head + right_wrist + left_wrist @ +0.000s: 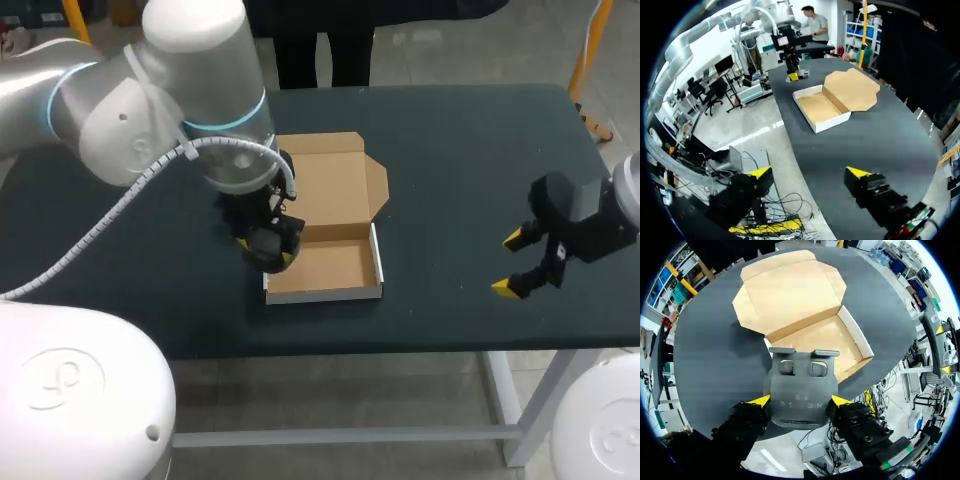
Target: Assemble the packaging by folding the flat box into shape, placing the metal phone stand inside, and closing the box properly
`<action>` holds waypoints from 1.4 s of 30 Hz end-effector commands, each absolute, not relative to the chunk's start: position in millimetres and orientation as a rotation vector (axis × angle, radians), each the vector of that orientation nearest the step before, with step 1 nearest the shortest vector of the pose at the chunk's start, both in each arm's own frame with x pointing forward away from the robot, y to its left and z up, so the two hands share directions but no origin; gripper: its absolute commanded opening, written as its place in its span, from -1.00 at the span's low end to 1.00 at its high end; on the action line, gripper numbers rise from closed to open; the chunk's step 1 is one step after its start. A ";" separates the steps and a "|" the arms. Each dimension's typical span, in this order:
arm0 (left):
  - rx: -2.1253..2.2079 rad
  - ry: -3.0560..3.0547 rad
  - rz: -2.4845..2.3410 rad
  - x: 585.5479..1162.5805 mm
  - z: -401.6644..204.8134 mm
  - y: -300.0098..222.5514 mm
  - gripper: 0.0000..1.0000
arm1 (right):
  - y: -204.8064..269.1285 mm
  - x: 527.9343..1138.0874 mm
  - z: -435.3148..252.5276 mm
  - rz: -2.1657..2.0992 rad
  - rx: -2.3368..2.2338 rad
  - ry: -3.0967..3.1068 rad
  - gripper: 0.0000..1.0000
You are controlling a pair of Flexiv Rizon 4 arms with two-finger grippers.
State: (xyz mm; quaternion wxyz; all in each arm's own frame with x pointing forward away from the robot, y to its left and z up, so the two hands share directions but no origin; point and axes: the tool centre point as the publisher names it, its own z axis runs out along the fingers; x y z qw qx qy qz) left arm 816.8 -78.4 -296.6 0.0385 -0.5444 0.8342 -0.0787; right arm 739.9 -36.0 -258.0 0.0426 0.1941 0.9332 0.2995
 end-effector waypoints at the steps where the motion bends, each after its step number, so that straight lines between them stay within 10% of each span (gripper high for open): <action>1: -1.656 2.536 -0.191 826.2 -307.7 -97.9 -1.00 | -33.2 733.6 -259.6 0.895 0.602 2.819 1.00; 42: -1.670 2.563 -0.198 876.5 -376.6 -152.0 -1.00 | -33.2 733.6 -259.6 0.895 0.602 2.819 1.00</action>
